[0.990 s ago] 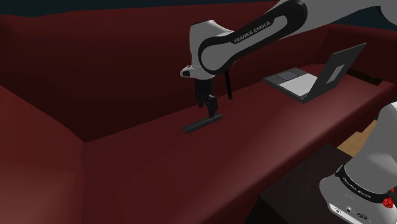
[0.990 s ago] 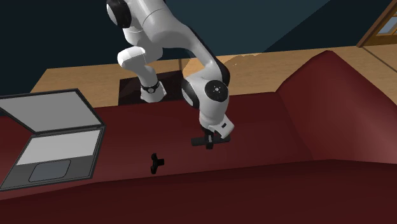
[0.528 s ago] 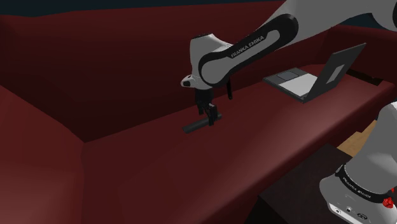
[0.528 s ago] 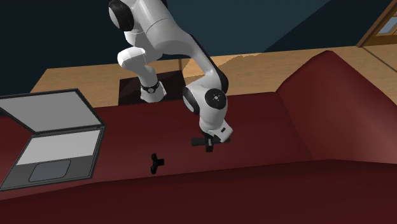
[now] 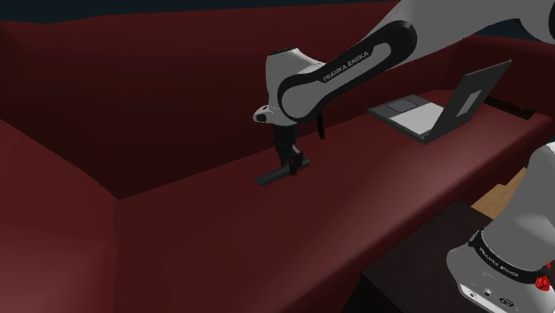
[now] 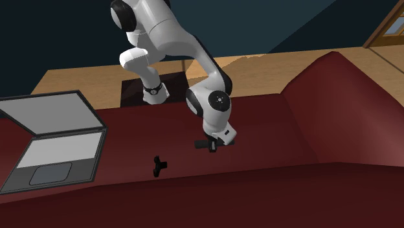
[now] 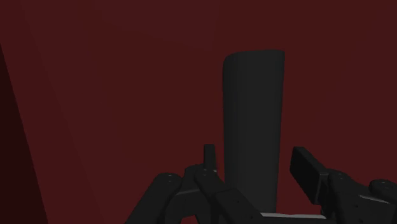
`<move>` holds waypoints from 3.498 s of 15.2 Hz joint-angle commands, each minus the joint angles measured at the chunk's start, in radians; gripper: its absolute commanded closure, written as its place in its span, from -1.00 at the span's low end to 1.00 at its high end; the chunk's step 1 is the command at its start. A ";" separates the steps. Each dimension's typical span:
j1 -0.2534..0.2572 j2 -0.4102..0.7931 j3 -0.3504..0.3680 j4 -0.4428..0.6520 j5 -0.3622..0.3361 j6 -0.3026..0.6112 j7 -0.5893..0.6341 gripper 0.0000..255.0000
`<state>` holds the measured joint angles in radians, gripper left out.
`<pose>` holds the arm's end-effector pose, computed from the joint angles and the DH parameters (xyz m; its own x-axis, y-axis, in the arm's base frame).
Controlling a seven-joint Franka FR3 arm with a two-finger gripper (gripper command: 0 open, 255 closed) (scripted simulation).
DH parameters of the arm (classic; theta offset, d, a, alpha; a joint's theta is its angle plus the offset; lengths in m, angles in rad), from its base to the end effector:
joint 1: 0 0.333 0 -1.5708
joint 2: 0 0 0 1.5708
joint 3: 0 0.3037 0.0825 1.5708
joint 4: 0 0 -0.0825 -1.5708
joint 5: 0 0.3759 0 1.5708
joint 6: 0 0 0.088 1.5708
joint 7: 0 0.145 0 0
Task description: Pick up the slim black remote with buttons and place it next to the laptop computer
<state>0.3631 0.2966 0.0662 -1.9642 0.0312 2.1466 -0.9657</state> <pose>0.5276 0.2435 0.2700 0.1930 0.9808 -0.0291 0.9736 -0.1951 -0.1183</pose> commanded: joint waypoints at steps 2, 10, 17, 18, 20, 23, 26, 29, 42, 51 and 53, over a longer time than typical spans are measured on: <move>0.000 0.000 0.000 0.000 0.000 0.000 0.000 1.00; 0.000 -0.007 0.000 0.004 0.000 -0.011 0.000 1.00; -0.001 -0.054 0.001 0.039 0.002 -0.093 0.002 1.00; -0.001 -0.060 0.001 0.045 0.002 -0.105 0.002 1.00; -0.002 -0.072 0.001 0.057 0.003 -0.129 0.002 1.00; -0.002 -0.088 0.001 0.078 0.003 -0.165 0.003 1.00; -0.002 -0.102 0.001 0.100 0.004 -0.202 0.004 1.00; -0.003 -0.115 0.001 0.125 0.004 -0.239 0.005 1.00; -0.003 -0.149 0.001 0.256 0.005 -0.405 0.010 1.00; -0.004 -0.151 0.001 0.375 0.004 -0.525 0.014 1.00; -0.003 -0.148 0.001 0.405 0.004 -0.552 0.015 1.00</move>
<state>0.3597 0.1493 0.0677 -1.5711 0.0355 1.6070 -0.9508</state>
